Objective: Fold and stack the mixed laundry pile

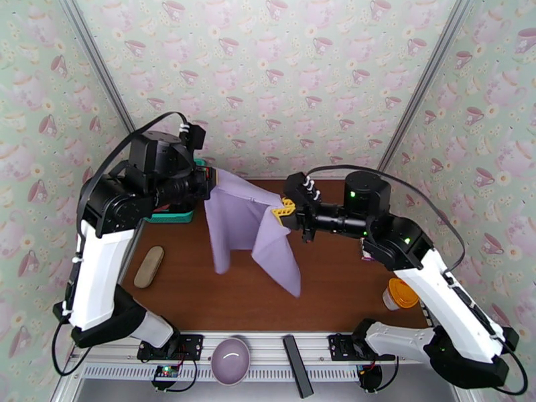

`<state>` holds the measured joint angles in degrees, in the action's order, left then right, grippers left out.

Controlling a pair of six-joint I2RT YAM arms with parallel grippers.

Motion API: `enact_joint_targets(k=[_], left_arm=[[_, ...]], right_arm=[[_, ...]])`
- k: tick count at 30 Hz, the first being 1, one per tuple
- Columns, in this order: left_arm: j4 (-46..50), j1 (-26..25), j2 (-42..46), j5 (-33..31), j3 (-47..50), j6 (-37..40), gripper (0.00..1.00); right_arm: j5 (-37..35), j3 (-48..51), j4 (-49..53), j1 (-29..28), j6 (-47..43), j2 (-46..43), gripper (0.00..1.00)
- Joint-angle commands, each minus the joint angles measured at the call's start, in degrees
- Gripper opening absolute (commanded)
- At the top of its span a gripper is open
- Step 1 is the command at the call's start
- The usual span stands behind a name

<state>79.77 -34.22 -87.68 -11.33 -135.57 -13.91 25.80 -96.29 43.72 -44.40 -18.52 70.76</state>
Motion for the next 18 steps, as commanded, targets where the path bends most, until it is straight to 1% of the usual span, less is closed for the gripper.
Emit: enact_joint_targets(k=[1, 5, 8, 10, 11, 14, 16, 18], left_arm=[[1.39, 2.0, 1.08, -11.47, 1.23, -2.05, 0.0], [4.89, 4.63, 1.61, -16.35, -0.97, -2.52, 0.0], [7.99, 7.25, 2.22, -20.92, -4.2, -2.14, 0.0], [9.11, 9.5, 2.98, -22.41, -6.13, -1.62, 0.0], [9.25, 10.48, 3.41, -22.38, -6.64, -1.2, 0.0], [9.15, 12.53, 3.77, -21.72, -8.63, 0.61, 0.0], [9.25, 13.1, 2.9, -21.64, -10.73, 1.97, 0.0], [8.77, 13.21, 1.65, -21.63, -12.05, 3.15, 0.0]], right_arm=[[-2.61, -3.97, 13.06, -3.77, -1.94, 6.46, 0.0], [-4.28, -11.41, 20.09, -11.06, -2.44, 14.32, 0.0], [-0.76, -15.92, 19.98, -14.86, -0.57, 18.15, 0.0], [2.49, -18.15, 17.8, -16.44, 1.87, 19.53, 0.0], [4.0, -18.86, 17.36, -16.81, 3.11, 19.86, 0.0], [8.64, -19.78, 10.95, -16.9, 7.9, 19.26, 0.0], [10.3, -18.69, 7.01, -16.95, 10.61, 17.85, 0.0], [10.19, -16.96, 4.09, -16.9, 12.94, 16.45, 0.0]])
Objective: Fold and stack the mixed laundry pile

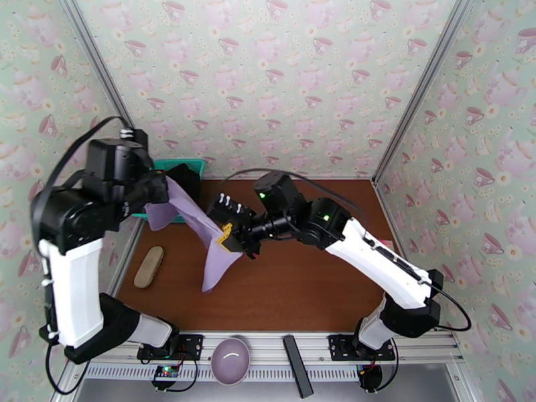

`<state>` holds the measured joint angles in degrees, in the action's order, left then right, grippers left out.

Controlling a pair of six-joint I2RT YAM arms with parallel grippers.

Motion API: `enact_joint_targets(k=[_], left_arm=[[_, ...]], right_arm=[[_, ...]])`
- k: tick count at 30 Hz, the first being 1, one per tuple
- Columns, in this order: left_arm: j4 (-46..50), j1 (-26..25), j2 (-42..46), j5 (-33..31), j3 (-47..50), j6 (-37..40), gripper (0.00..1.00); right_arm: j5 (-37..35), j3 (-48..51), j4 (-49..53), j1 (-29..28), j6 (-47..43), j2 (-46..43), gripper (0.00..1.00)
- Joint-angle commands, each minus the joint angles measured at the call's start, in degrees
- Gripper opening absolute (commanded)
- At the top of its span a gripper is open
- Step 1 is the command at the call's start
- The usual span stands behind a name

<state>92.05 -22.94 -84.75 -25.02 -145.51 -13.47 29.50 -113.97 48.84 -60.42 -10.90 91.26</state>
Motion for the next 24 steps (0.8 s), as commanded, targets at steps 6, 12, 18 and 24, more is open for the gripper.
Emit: enact_joint_targets(k=[6, 12, 18, 24], left_arm=[[-10.11, 1.99, -6.72, 0.25, 4.86, 4.25, 0.0], [-16.55, -0.21, -22.6, 12.0, 11.04, 4.17, 0.0], [-20.32, -4.89, -46.82, 17.97, 0.58, 5.1, 0.0], [-28.23, -7.96, -61.94, 18.5, -9.03, 7.89, 0.0]], right_arm=[[-4.53, 11.08, -4.89, -0.6, 8.93, -6.8, 0.0], [-19.55, 29.3, -8.79, 4.59, 16.7, -7.34, 0.0], [-40.06, 43.06, -8.77, 13.04, 22.59, -3.05, 0.0], [-48.6, 49.3, -10.94, 19.67, 27.38, 2.97, 0.0]])
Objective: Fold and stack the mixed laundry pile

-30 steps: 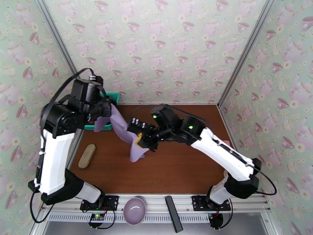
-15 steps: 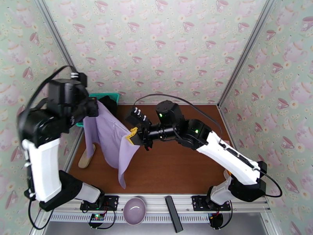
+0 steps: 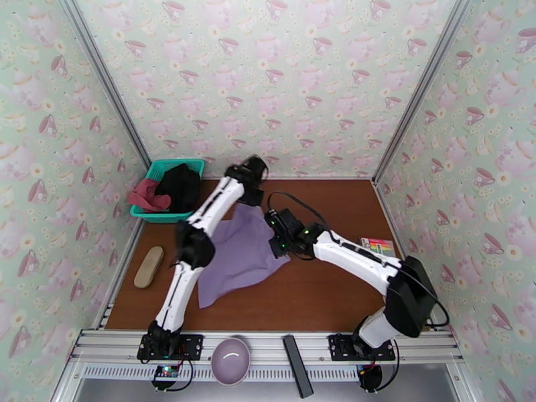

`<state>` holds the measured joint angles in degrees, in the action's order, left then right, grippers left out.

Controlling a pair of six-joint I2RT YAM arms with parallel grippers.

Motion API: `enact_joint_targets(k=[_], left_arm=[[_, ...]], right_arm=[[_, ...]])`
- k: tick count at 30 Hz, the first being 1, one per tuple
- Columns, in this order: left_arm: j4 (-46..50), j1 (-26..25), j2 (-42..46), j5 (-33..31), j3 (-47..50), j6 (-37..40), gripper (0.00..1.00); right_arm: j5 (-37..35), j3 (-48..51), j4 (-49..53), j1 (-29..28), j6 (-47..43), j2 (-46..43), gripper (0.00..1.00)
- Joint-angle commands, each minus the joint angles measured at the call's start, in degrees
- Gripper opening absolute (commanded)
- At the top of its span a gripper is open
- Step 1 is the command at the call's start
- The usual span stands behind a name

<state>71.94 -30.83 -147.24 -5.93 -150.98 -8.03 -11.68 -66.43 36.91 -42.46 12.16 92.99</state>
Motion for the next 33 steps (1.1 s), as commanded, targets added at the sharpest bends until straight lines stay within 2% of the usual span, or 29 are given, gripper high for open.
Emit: enact_joint_targets(k=[1, 3, 4, 5, 8, 9, 10, 11, 16, 18, 19, 23, 26, 30, 31, 33], left_arm=[[-11.25, -0.48, 0.37, -0.26, -1.44, 3.19, 0.0], [-16.69, -1.02, 0.54, 0.43, 2.67, 4.19, 0.0], [-18.57, -1.26, 0.4, 0.8, 4.03, 4.65, 0.1], [-19.89, -1.34, 0.01, 1.07, 4.78, 4.97, 0.28], [-21.74, -1.58, -1.18, 0.51, 4.83, 5.31, 0.73], [-22.28, -1.49, -1.29, 0.17, 4.9, 5.39, 0.84], [-22.94, -1.45, -1.08, -0.21, 4.9, 5.48, 0.95], [-23.63, -1.54, -0.68, -0.64, 4.92, 5.55, 1.0], [-26.03, -1.59, 5.0, -4.39, 6.04, 5.7, 1.0], [-26.41, -1.69, 9.06, -5.97, 8.09, 5.75, 1.0], [-26.37, -1.91, 11.7, -6.85, 9.86, 5.66, 0.99], [-25.26, -2.83, 23.57, -11.45, 20.49, 4.32, 0.86], [-22.66, -3.05, 32.26, -13.11, 31.4, 0.97, 0.66], [-20.25, -3.01, 41.93, -12.62, 46.5, -4.0, 0.45], [-19.77, -3.1, 43.95, -12.21, 50.3, -5.48, 0.41], [-20.08, -3.35, 47.22, -11.46, 57.21, -8.21, 0.41]], right_arm=[[-8.24, 2.36, 0.57, 2.69, 5.35, 2.15, 0.0], [-8.84, 3.0, 0.04, 4.69, 7.21, 3.83, 0.0], [-8.92, 3.19, -0.2, 5.49, 7.94, 4.54, 0.0], [-8.98, 3.17, -0.34, 6.39, 8.66, 5.28, 0.0], [-8.88, 2.35, 0.04, 8.83, 10.28, 7.43, 0.0], [-8.88, 1.94, 0.26, 9.56, 10.59, 7.73, 0.0], [-8.92, 1.67, 0.56, 10.27, 11.02, 7.83, 0.04], [-8.98, 1.45, 0.79, 11.14, 11.48, 7.76, 0.1], [-7.17, 1.23, 0.39, 15.04, 11.86, 4.76, 0.49], [-6.58, 0.91, -0.01, 15.55, 10.96, 3.56, 0.55], [-5.99, 0.56, -0.29, 15.57, 10.06, 2.97, 0.65], [-0.65, -2.06, -2.26, 15.61, 4.72, 1.61, 0.74], [3.37, -5.53, -3.1, 15.56, 0.4, 2.41, 0.81], [7.21, -10.56, -4.62, 15.52, -5.76, 6.01, 0.87], [8.13, -11.71, -5.01, 15.34, -7.36, 7.14, 0.89], [8.76, -14.05, -5.28, 14.45, -10.13, 9.64, 0.91]])
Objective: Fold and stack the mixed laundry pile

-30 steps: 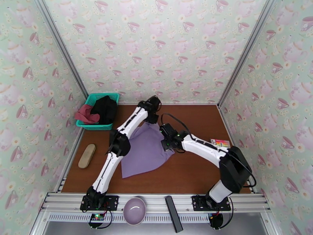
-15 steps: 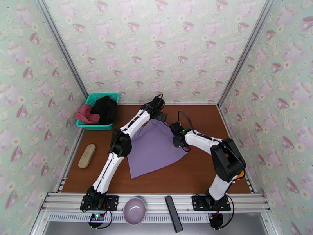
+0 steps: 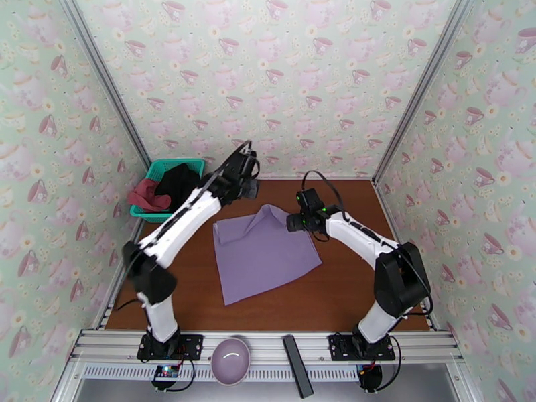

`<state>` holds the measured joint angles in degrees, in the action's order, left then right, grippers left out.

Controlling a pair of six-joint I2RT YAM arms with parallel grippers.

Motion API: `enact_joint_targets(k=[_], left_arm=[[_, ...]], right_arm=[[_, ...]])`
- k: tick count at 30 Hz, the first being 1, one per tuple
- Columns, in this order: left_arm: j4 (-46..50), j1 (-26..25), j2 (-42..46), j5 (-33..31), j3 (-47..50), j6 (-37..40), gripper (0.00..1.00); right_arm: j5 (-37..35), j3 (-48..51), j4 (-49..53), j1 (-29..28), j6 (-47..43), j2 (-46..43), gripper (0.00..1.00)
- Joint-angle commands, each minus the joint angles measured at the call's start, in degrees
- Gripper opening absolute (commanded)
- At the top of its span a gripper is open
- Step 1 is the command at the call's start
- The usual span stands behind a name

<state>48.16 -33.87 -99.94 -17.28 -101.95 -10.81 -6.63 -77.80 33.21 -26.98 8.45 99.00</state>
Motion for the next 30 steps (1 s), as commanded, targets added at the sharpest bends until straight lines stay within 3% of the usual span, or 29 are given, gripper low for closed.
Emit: enact_joint_targets(k=[1, 6, 7, 12, 19, 23, 30], left_arm=[[2.66, -0.41, 1.54, 0.16, 12.08, -6.92, 0.46], [-7.07, -0.52, 6.12, 0.66, 28.09, -12.11, 0.76], [-9.03, -0.52, 6.42, 0.47, 30.12, -12.79, 0.77], [-14.19, -0.44, 6.82, -0.47, 34.4, -14.61, 0.75], [-13.45, -0.52, 7.05, 1.04, 35.11, -16.36, 0.71], [-14.15, -0.71, 8.15, 2.49, 38.45, -18.54, 0.7], [-17.3, -1.36, 9.06, 4.42, 44.3, -22.26, 0.69]], right_arm=[[3.68, -4.01, -1.57, -1.76, -7.81, 5.1, 0.92], [-1.58, -12.11, 0.1, -5.46, -10.39, 13.72, 0.91], [-3.17, -13.78, 0.57, -6.03, -10.39, 15.57, 0.9], [-12.3, -20.26, 0.93, -6.58, -9.32, 23.37, 0.87], [-22.37, -29.55, 0.12, -5.96, -8.79, 32.4, 0.84], [-22.54, -35.68, 0.18, -3.69, -6.2, 35.47, 0.83], [-16.68, -46.76, 1.75, 2.31, 5.82, 39.64, 0.83]])
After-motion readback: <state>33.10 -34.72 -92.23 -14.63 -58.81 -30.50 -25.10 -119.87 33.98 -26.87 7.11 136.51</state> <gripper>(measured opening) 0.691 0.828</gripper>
